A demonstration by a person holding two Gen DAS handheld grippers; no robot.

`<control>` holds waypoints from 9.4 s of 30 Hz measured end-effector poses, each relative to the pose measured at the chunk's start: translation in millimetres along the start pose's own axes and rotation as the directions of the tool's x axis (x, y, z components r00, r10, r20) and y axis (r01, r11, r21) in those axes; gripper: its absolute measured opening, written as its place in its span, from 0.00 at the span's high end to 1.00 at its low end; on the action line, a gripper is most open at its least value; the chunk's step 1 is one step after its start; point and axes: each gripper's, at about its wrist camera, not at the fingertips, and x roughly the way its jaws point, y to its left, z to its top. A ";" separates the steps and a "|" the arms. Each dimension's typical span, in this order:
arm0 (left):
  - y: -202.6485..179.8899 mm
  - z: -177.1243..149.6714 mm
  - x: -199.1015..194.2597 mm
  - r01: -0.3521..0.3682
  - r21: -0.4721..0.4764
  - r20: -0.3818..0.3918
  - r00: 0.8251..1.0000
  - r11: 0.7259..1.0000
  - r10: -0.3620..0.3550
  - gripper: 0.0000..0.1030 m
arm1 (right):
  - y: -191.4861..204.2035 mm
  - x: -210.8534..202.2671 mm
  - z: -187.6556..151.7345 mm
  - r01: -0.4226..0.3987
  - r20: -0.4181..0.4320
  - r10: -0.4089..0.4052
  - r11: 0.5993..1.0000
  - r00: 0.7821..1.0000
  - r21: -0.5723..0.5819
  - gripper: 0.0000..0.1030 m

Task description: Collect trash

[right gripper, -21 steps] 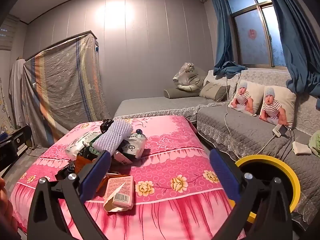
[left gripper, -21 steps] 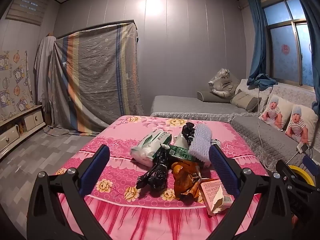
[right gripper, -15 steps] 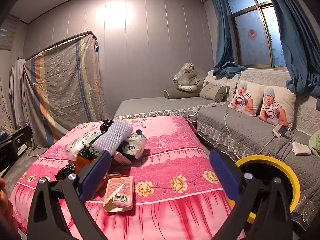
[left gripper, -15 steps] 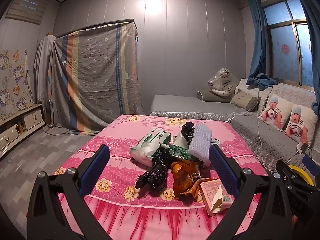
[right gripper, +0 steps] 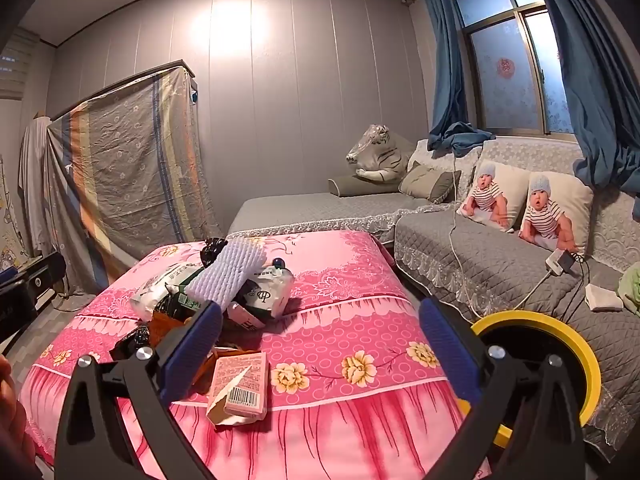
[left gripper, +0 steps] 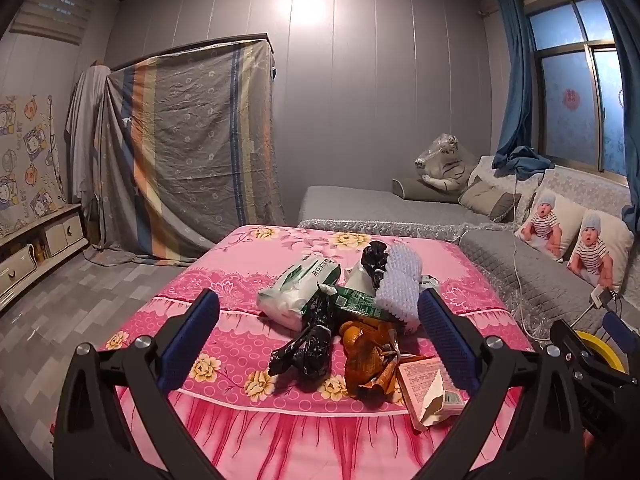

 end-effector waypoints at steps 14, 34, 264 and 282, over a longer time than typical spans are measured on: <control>1.5 -5.4 3.6 0.013 -0.005 -0.011 1.000 1.000 -0.013 0.08 | -1.2 1.9 -1.0 -0.001 -0.004 0.001 1.000 1.000 0.002 0.08; -3.8 -1.8 -1.5 0.020 -0.003 -0.025 0.999 1.000 -0.020 0.08 | 0.0 3.7 -4.3 0.001 -0.009 -0.001 1.000 1.000 0.007 0.07; 60.2 -41.9 145.2 0.415 0.077 -0.337 0.867 0.907 -0.368 0.08 | -42.0 74.1 5.4 -0.301 -0.357 0.368 0.926 0.859 0.230 0.24; 39.3 -61.1 199.6 0.366 0.084 -0.472 0.834 0.927 -0.286 0.24 | -48.5 84.1 -9.0 -0.331 -0.367 0.394 0.917 0.843 0.225 0.24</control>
